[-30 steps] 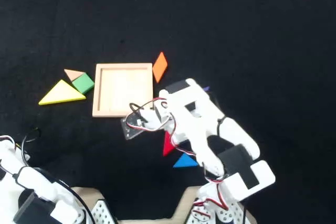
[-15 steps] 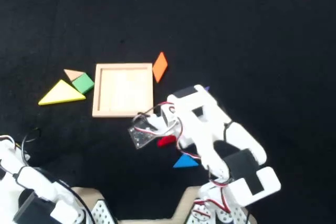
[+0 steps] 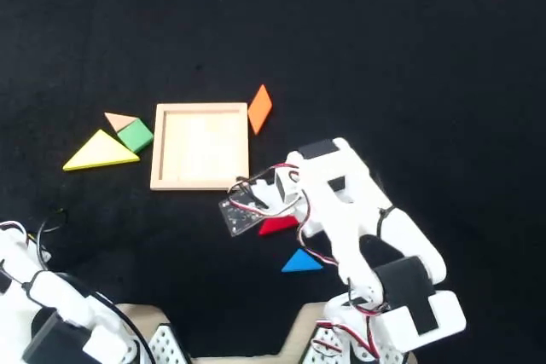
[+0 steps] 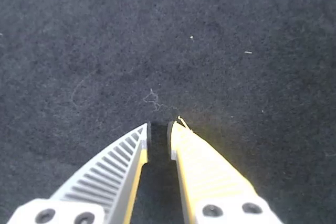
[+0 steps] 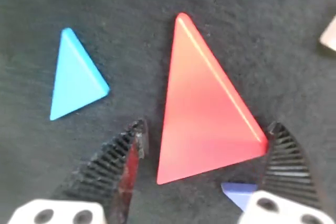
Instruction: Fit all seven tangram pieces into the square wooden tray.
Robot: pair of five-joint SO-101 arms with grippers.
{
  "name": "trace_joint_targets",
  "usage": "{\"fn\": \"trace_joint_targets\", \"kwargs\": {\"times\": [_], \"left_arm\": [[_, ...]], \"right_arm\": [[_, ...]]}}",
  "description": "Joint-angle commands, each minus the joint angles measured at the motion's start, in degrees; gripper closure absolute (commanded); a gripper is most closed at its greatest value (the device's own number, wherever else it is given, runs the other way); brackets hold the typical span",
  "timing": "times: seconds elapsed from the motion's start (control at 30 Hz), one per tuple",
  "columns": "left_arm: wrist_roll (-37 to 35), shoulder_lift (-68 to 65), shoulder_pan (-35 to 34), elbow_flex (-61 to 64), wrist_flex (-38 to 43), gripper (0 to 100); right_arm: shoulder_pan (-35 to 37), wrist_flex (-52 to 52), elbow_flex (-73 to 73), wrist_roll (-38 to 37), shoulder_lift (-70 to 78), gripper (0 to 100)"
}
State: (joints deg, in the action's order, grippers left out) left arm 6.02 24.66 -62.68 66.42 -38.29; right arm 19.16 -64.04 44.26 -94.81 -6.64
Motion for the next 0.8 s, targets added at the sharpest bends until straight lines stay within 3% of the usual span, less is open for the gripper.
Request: {"fn": "trace_joint_targets", "kwargs": {"times": [0.0, 0.17, 0.23, 0.43, 0.53, 0.7, 0.77], "left_arm": [[0.1, 1.0, 0.4, 0.0, 0.1, 91], [0.1, 1.0, 0.6, 0.0, 0.2, 91], [0.1, 1.0, 0.6, 0.0, 0.2, 91], [0.1, 1.0, 0.6, 0.0, 0.2, 91], [0.1, 1.0, 0.6, 0.0, 0.2, 91], [0.1, 1.0, 0.6, 0.0, 0.2, 91], [0.1, 1.0, 0.6, 0.0, 0.2, 91]], "right_arm": [[-1.1, 0.7, 0.1, -0.8, -2.2, 70.9], [-1.0, 1.6, 0.6, -0.8, -2.2, 95.0], [-1.0, 3.3, 1.8, -0.8, -2.2, 93.7], [-1.0, 5.7, 5.1, -0.7, -2.2, 72.1], [-0.9, 5.5, 5.4, -0.8, -2.2, 75.5], [-0.8, 5.5, 5.9, -0.8, -2.2, 99.4], [-0.8, 5.5, 5.9, -0.8, -2.2, 96.2]]}}
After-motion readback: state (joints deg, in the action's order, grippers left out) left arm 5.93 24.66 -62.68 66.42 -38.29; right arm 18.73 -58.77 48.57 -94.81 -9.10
